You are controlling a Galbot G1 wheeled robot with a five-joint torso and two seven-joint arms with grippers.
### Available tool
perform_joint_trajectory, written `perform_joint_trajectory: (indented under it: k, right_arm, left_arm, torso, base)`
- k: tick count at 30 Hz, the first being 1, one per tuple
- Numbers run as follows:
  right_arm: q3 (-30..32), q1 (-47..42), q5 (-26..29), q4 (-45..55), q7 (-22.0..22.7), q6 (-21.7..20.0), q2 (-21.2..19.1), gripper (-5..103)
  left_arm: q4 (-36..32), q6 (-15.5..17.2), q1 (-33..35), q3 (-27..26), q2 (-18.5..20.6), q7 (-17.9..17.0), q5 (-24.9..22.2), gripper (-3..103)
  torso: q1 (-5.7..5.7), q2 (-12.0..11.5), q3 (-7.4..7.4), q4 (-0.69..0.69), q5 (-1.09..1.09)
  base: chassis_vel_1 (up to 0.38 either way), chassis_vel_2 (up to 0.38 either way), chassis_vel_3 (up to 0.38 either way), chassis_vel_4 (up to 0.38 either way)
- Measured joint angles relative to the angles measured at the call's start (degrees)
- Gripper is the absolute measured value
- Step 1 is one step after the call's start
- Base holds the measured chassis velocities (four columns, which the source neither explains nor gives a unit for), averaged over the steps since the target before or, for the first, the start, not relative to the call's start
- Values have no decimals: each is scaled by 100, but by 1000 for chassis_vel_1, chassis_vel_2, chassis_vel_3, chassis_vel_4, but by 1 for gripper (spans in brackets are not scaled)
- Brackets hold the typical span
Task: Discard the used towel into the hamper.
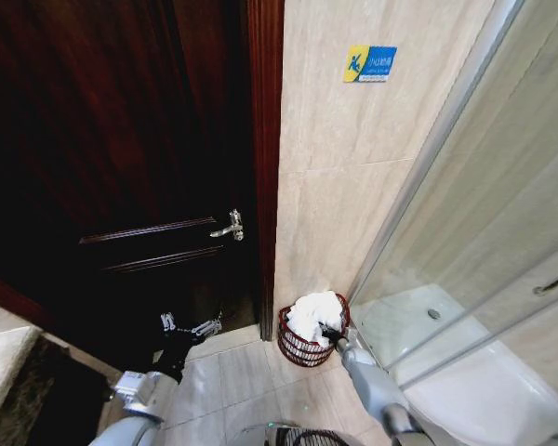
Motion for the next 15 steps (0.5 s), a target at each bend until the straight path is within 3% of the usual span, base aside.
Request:
perform_joint_trajectory:
  k: [9,11,15]
  right_arm:
    - [95,-9,23,-84,571,-218,-40,1]
    - [69,-186,74,221,588,-248,-88,11]
    - [57,-408,185,542,411,-254,-142,21]
  left_arm:
    - [0,0,0,0,0,0,0,100]
    - [0,0,0,0,0,0,0,100]
    - [0,0,0,0,0,0,0,100]
  torso:
    - [-1,0,0,0,1]
    - [-1,0,0,0,1]
    - [-1,0,-1,0,2]
  base:
    - [0,0,0,0]
    - [0,0,0,0]
    - [0,0,0,0]
